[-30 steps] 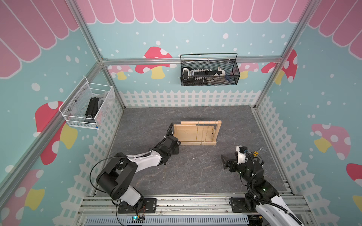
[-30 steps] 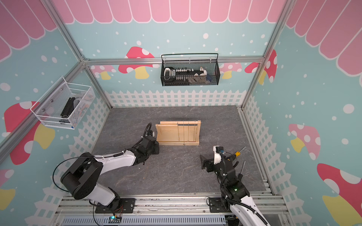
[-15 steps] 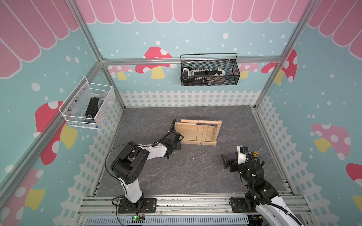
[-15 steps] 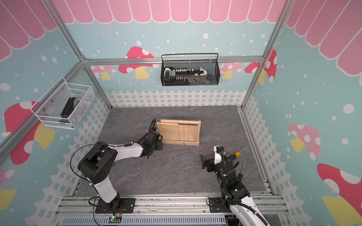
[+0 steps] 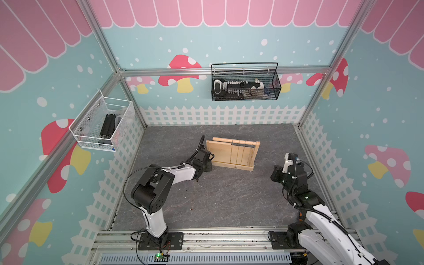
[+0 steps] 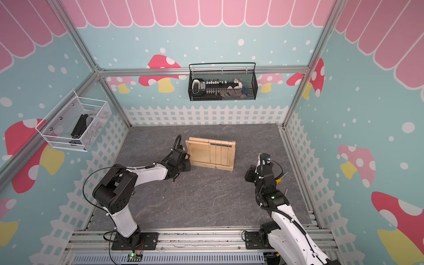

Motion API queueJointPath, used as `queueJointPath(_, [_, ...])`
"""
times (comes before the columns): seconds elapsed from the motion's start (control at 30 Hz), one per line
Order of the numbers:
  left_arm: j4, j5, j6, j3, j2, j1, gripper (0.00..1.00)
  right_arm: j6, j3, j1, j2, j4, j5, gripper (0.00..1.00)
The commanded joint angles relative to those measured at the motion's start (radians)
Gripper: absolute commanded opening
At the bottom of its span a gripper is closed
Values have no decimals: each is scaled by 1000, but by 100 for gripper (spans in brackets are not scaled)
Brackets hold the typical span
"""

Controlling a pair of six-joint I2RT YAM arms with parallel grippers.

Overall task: Take the necklace off the jewelry display stand
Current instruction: Adjust the stand at the center of the board.

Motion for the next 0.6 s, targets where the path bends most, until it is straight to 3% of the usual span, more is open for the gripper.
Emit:
queueJointPath(0.0, [-4, 25, 16, 23, 18, 18, 0, 95, 70, -128, 123, 116, -197, 0])
queueJointPath(0.17, [0, 61, 16, 33, 27, 41, 0, 215, 123, -251, 398, 407, -513, 0])
queueJointPath(0.4, [0, 90, 19, 49, 25, 53, 0, 395, 204, -279, 712, 747, -816, 0])
queueJointPath(0.57, [0, 108, 18, 65, 45, 52, 0, 468, 183, -279, 781, 887, -901, 0])
